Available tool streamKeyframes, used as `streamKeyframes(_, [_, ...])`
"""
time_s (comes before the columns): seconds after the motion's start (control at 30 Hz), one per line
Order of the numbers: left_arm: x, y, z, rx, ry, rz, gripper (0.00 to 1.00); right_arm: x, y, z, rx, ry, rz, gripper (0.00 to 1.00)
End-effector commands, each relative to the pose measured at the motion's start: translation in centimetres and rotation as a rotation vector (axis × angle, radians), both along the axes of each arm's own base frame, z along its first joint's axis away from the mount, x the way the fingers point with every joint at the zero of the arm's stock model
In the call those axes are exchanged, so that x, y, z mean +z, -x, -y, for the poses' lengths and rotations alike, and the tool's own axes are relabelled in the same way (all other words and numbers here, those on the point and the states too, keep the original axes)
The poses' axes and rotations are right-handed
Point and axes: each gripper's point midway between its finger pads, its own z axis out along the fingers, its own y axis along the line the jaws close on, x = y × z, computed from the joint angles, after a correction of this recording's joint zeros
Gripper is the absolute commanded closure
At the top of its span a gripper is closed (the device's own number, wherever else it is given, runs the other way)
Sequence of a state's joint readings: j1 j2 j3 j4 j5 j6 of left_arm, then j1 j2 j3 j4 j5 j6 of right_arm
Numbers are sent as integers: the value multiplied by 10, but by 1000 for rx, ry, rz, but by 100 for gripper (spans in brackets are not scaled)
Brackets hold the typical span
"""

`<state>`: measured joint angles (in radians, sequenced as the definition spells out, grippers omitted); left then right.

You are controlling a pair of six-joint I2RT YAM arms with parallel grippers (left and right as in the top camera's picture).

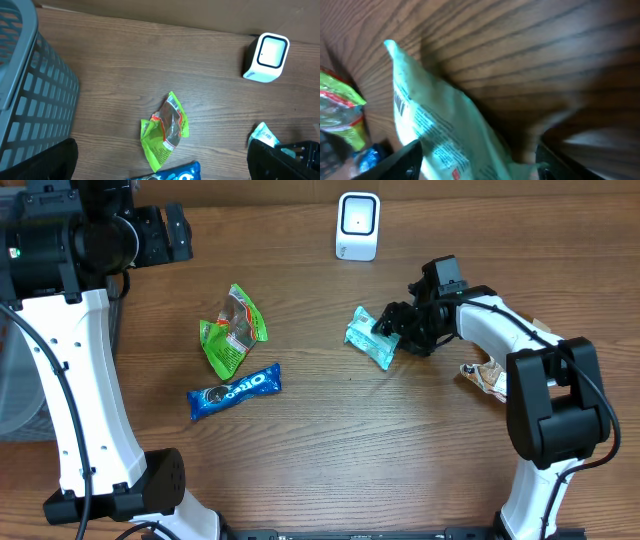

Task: Scan the item barcode

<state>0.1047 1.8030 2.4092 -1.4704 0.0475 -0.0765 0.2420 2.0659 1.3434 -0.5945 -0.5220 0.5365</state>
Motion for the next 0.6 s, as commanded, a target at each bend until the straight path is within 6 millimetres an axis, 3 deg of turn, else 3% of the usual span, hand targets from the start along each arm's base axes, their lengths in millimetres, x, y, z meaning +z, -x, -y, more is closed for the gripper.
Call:
streamKeyframes(0.0, [-2, -2, -1, 9, 4, -3, 0, -25, 14, -8, -63, -3, -122, 41])
streamKeyframes(0.07, [-2, -2, -1, 9, 4, -3, 0, -29, 11, -5, -106, 15, -135, 62])
streamKeyframes(0.1, [-2, -2, -1, 9, 4, -3, 0, -29, 10, -5, -105, 12, -126, 80])
streamKeyframes(0.17, [-2, -2, -1, 9, 4, -3, 0, -28, 6, -6, -104, 7, -111, 96])
streamKeyframes(0.23, [-2, -2, -1, 9, 4, -3, 0, -25, 2, -8, -92, -4, -85, 96])
streamKeyframes(0.33, [-2, -2, -1, 9, 4, -3, 0, -4, -3, -17, 0, -57, 3, 96])
streamKeyframes(0.53, [-2, -2, -1, 9, 4, -3, 0, 91, -13, -25, 200, -89, 298, 96])
streamKeyframes(0.57, [-2, -2, -1, 9, 4, -3, 0, 124, -14, -25, 232, -89, 377, 96])
